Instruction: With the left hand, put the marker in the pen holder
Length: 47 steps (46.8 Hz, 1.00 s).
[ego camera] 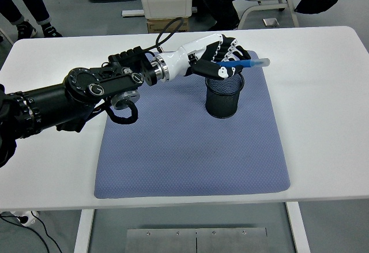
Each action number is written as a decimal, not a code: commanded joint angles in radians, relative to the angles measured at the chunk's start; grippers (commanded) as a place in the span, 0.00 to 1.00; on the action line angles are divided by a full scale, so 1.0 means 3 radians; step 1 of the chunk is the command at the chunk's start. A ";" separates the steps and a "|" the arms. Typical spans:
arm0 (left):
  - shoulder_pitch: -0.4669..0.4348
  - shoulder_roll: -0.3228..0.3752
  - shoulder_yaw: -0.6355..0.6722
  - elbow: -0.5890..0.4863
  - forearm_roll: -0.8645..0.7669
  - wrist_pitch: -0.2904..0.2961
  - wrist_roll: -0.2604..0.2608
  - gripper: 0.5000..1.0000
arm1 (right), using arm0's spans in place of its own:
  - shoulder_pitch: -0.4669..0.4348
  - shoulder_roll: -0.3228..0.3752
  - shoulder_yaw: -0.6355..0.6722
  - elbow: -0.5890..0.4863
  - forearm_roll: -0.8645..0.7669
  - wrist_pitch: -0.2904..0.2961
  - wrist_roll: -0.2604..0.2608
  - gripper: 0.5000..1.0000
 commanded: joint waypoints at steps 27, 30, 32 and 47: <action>0.0187 -0.0030 -0.0146 -0.0111 -0.0482 0.0180 -0.0042 0.87 | 0.0000 0.0000 0.0000 0.0000 0.0000 0.0001 0.0000 1.00; 0.0192 -0.0030 -0.0171 -0.0127 -0.0482 0.0175 -0.0042 0.99 | 0.0000 0.0000 0.0000 0.0000 0.0000 0.0001 0.0000 1.00; 0.0192 -0.0030 -0.0187 -0.0147 -0.0487 0.0180 -0.0042 1.00 | 0.0000 0.0000 0.0000 0.0000 0.0000 0.0001 0.0000 1.00; 0.0182 0.0174 -0.0559 -0.0163 -0.0726 0.0190 -0.0077 1.00 | 0.0000 0.0000 0.0000 0.0000 0.0000 0.0001 0.0000 1.00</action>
